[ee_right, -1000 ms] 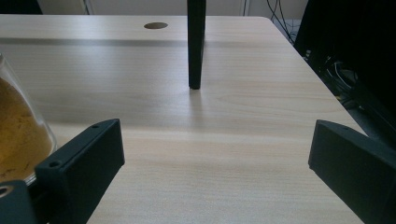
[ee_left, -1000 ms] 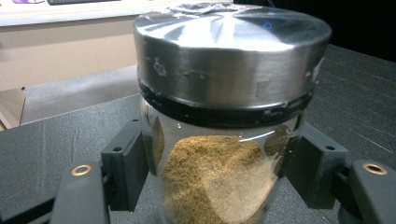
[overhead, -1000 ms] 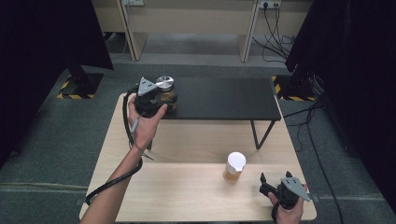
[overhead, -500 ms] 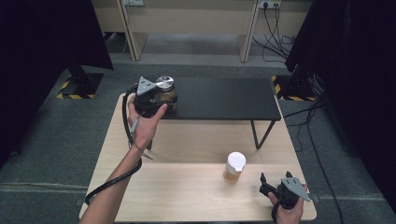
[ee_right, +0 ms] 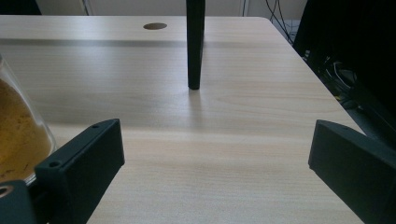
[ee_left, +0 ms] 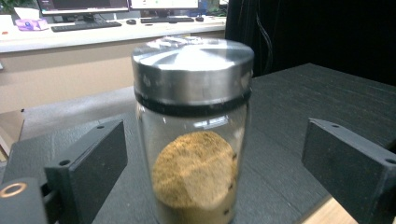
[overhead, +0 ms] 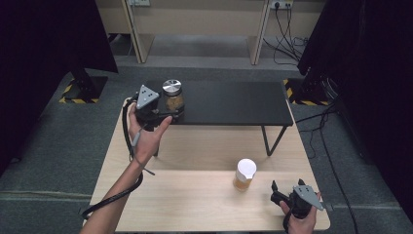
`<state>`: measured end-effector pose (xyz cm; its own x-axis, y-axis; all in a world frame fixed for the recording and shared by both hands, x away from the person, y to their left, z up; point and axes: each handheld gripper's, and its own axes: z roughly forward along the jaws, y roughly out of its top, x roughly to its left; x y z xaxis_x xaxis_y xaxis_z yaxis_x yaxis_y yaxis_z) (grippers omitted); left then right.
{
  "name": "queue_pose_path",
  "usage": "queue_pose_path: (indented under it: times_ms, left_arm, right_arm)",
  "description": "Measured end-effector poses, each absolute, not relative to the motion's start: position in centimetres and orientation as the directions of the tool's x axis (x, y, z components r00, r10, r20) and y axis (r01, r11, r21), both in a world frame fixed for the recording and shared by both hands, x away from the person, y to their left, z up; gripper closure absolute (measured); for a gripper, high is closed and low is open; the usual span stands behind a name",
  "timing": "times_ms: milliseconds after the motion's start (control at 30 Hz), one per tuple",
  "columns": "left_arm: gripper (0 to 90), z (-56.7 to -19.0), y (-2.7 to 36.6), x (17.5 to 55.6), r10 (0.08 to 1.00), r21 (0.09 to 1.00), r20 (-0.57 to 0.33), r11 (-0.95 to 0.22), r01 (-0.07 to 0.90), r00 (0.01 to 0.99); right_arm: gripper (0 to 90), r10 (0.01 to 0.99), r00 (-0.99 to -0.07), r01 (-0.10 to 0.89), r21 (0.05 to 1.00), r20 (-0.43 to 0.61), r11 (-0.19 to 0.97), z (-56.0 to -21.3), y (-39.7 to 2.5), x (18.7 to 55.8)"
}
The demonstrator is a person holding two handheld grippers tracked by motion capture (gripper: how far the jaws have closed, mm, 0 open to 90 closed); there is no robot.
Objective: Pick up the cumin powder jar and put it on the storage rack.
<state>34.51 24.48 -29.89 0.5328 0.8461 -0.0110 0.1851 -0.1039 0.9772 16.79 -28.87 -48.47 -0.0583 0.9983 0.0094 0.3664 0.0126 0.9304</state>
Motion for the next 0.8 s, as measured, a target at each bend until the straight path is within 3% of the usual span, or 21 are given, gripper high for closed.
queue_pose_path:
  times_ms: [800]
  left_arm:
    - [6.4, -32.4, 25.1, 31.0, 0.823, 0.983, 0.022, -0.122, 0.140, 0.567]
  right_arm:
    - [3.3, 0.998, -0.057, 0.367, 0.930, 0.007, 0.014, -48.5, -28.8, 16.8]
